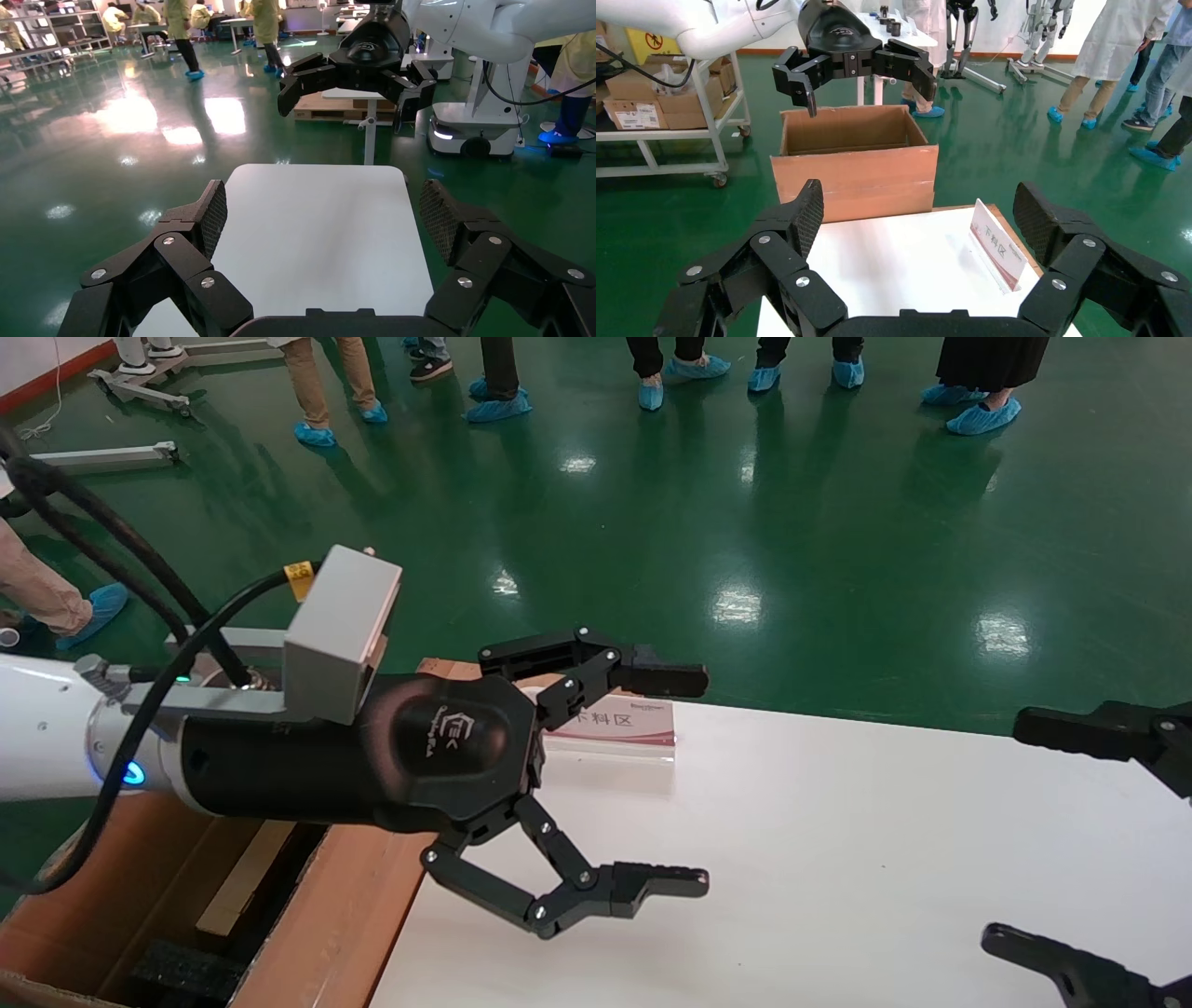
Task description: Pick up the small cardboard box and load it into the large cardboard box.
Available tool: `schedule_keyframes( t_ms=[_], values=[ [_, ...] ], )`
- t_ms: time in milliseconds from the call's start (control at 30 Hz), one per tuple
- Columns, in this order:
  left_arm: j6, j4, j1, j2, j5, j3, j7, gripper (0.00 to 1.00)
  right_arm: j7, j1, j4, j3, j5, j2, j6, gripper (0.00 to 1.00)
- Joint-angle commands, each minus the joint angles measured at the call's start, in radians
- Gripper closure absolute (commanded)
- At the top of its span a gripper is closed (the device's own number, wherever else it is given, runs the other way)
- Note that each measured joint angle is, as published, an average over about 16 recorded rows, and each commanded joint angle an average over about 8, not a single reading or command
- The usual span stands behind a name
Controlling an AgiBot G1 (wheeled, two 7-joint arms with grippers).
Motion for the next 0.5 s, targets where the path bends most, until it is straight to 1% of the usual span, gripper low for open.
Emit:
schedule_keyframes(
  t_ms=[33, 500],
  values=[
    [-0.002, 0.000, -0.004, -0.001, 0.001, 0.005, -0.001, 0.00, 0.000, 0.000, 0.000, 0.000, 0.000, 0.000, 0.000, 0.00],
    [-0.007, 0.001, -0.015, -0.002, 0.006, 0.020, -0.004, 0.00, 0.000, 0.000, 0.000, 0.000, 0.000, 0.000, 0.000, 0.00]
  ],
)
